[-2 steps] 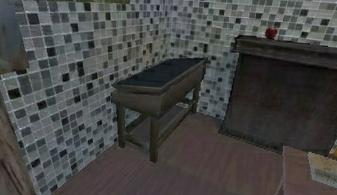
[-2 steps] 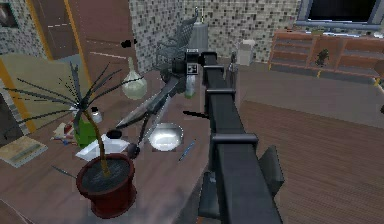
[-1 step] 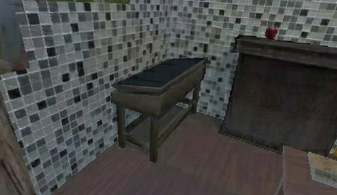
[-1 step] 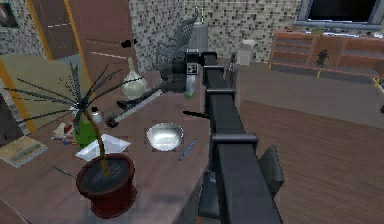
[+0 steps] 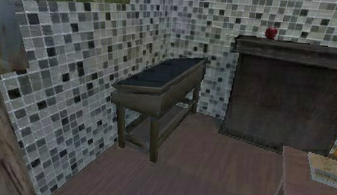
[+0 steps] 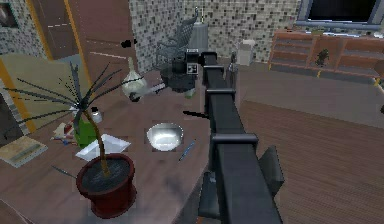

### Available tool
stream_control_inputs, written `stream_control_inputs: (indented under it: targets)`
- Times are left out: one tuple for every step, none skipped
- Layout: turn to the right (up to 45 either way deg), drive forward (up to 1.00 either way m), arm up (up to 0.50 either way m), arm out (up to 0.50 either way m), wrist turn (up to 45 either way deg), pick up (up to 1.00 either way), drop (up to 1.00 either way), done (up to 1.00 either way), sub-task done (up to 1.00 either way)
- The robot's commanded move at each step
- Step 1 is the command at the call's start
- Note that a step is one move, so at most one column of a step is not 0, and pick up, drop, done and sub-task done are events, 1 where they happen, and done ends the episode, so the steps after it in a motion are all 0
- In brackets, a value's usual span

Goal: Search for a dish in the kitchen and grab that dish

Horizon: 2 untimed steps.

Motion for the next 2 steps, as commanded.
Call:
stream_control_inputs:
  targets:
    - [0.0, 0.00, 0.00, 0.00, 12.0, 0.00, 0.00, 0.00, 0.00]
    - [0.0, 0.00, -0.30, 0.00, 0.0, 0.00, 0.00, 0.00, 0.00]
